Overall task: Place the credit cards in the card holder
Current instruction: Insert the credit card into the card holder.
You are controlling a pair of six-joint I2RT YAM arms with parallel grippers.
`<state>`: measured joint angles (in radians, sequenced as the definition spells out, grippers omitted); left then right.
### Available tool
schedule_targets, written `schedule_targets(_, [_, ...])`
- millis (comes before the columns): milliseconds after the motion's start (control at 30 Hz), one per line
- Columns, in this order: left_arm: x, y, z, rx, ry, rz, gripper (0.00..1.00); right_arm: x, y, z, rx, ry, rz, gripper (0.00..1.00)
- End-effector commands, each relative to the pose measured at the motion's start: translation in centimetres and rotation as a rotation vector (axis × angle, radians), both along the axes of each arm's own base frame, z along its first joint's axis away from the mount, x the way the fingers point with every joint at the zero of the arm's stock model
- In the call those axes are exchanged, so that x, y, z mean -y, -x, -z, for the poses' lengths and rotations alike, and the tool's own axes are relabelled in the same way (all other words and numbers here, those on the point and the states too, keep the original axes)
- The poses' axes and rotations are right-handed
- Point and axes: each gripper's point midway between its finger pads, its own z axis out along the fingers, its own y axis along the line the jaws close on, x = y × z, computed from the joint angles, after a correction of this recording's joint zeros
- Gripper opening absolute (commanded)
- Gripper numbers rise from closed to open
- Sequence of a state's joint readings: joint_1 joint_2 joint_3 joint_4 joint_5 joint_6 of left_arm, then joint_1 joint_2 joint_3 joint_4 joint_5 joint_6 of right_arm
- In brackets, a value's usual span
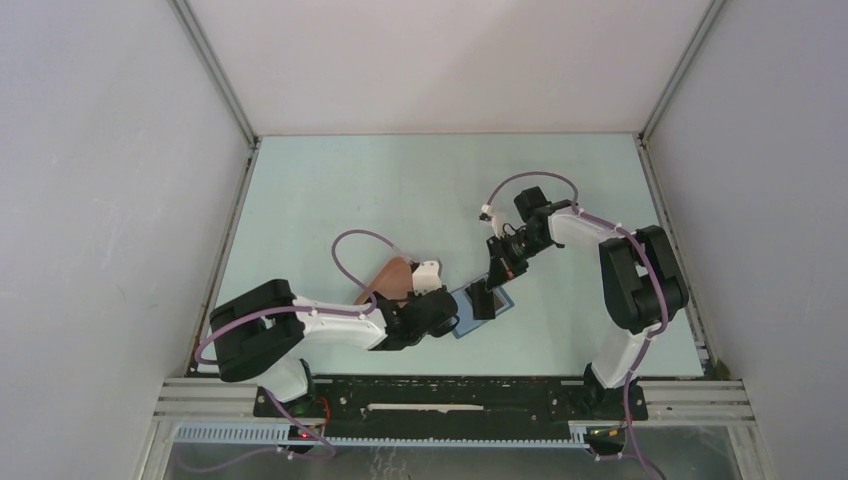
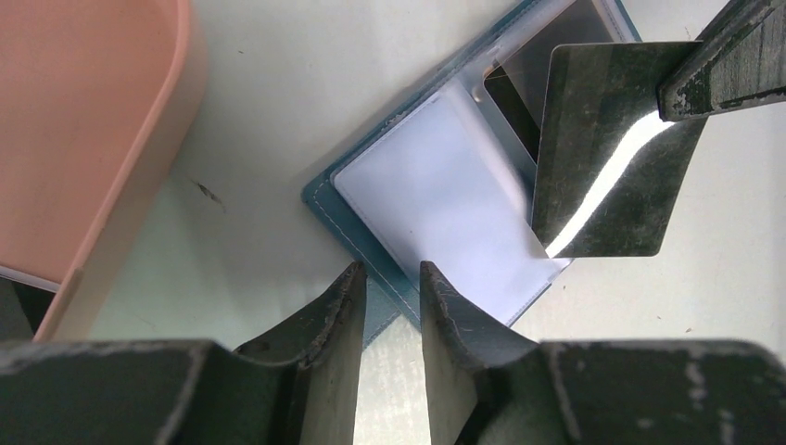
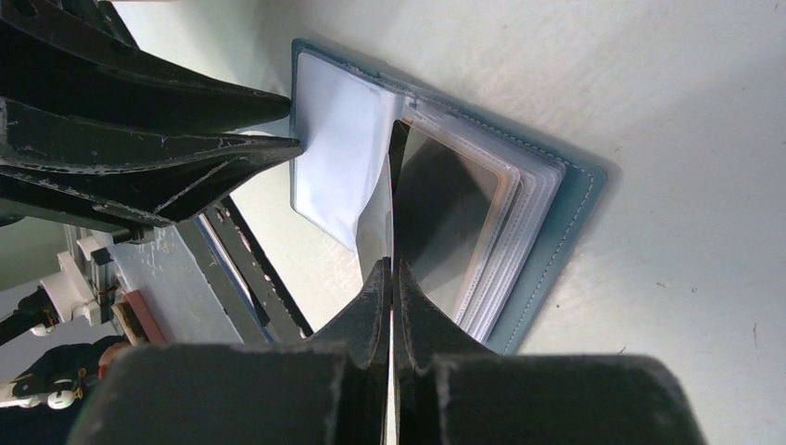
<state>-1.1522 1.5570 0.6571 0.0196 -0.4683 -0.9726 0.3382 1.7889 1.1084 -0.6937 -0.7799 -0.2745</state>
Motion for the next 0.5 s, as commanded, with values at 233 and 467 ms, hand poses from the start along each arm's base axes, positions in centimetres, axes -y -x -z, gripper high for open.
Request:
schedule_targets(233, [-2.9, 1.5, 3.3, -0.082, -0.152, 0.04, 0.33, 0.0, 0.2, 0.8, -0.008, 0.045, -0.026, 0.0])
schedule_targets(467, [-2.5, 1.4, 3.1, -0.076, -0.145, 0.057, 0.33, -0.7, 0.3, 1.9, -0.032, 0.091, -0.028, 0.0])
